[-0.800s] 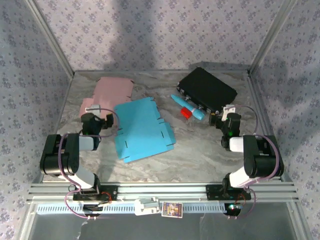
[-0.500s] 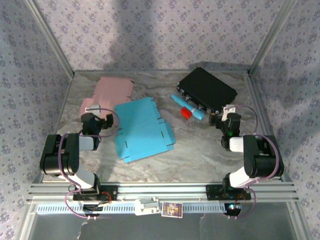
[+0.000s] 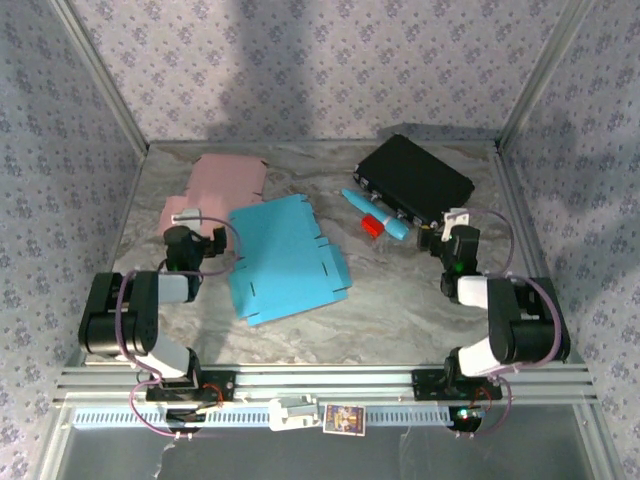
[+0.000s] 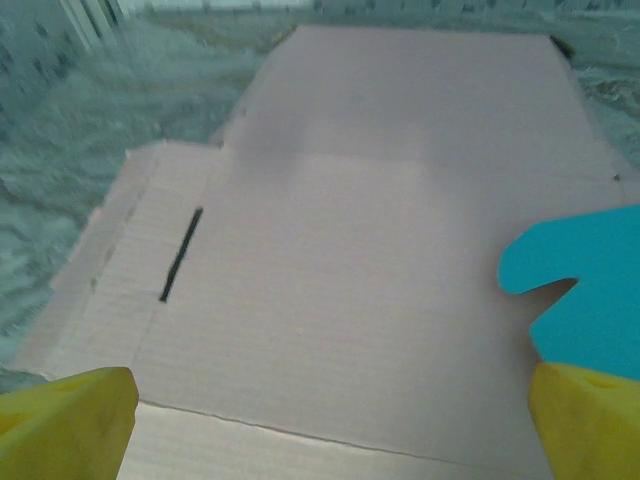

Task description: Fold the paper box

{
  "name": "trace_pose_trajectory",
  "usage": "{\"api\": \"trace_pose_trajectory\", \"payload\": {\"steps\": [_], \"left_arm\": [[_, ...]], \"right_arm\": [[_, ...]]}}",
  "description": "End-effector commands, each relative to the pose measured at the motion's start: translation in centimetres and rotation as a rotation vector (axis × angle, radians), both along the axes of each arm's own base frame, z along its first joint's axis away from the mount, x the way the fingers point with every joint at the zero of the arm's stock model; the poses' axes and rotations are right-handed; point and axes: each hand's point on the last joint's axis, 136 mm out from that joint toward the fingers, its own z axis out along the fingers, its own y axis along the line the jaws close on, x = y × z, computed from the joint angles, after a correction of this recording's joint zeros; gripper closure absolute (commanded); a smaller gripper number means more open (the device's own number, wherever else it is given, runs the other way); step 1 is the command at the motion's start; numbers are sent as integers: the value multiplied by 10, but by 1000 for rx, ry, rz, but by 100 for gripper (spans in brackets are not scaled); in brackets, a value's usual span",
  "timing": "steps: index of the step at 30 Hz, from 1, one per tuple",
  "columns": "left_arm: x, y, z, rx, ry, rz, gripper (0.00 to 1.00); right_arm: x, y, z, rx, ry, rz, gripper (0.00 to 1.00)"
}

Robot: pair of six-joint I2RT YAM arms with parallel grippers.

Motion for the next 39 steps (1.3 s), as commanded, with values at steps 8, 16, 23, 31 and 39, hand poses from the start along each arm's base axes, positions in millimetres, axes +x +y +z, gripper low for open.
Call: {"api": "trace_pose_trajectory", "payload": {"steps": [8, 16, 23, 31, 39], "left_arm": [[-28, -35, 156, 95, -295, 133, 0], [-50, -9, 93, -640, 266, 388, 2], [-77, -52, 21, -645, 690, 310, 49], [-90, -71, -23, -714, 762, 267, 68], [-100, -98, -59, -778, 901, 215, 74]], "right_arm": [[3, 33, 201, -20, -152, -142, 1], [10, 83, 201, 593, 189, -6, 1], [-31, 167, 127, 565, 435, 82, 13], [-104, 256, 20, 691, 824, 179, 29], [-132, 255, -22, 808, 962, 62, 28]]}}
